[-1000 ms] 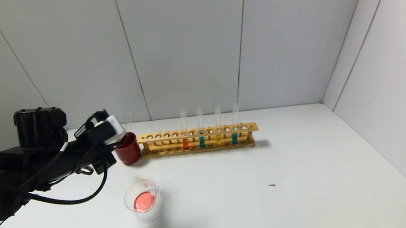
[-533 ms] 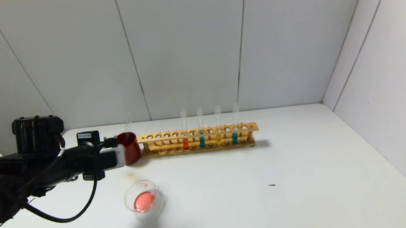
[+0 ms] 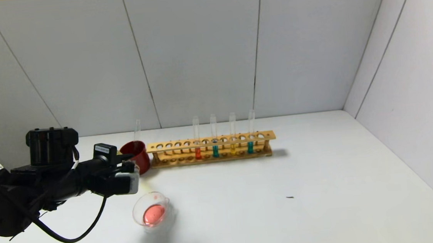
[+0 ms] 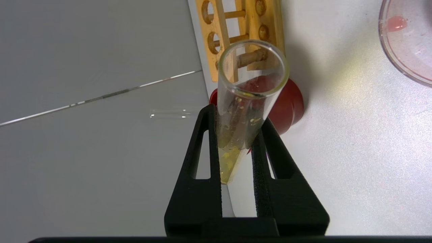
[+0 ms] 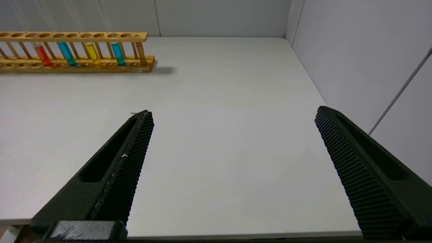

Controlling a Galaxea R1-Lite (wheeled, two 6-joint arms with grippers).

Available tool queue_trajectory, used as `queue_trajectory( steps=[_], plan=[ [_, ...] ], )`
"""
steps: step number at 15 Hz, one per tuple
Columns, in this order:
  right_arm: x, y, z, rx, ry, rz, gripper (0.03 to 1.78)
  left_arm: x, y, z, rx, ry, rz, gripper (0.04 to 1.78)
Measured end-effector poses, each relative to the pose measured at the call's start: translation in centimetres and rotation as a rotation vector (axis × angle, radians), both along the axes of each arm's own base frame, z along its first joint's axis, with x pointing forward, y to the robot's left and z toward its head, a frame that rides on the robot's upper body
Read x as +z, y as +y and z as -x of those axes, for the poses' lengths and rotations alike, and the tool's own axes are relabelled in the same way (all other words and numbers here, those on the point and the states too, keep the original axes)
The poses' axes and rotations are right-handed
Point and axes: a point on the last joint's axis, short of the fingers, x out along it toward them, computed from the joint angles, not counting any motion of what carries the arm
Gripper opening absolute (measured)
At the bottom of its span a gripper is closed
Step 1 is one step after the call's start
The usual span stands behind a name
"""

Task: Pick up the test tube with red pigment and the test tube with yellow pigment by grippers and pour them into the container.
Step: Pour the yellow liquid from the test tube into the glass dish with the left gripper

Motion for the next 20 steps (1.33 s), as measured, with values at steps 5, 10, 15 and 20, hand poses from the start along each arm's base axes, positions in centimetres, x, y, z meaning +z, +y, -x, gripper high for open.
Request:
queue_trajectory(
  steps=[5,10,15,20],
  plan=[
    [0.0,0.0,0.0,0.000,0.000,0.000,1.75,-0.1,0.0,0.0,-0.070,-0.043,-0.103,0.31],
    [0.0,0.0,0.0,0.000,0.000,0.000,1.75,-0.3,0.0,-0.1,-0.110,-0.066,-0.174,0.31],
    [0.0,0.0,0.0,0.000,0.000,0.000,1.75,-0.8,-0.1,-0.3,-0.147,-0.077,-0.236,0.31],
    [0.0,0.0,0.0,0.000,0.000,0.000,1.75,-1.3,-0.2,-0.6,-0.201,-0.100,-0.338,0.31]
  ],
)
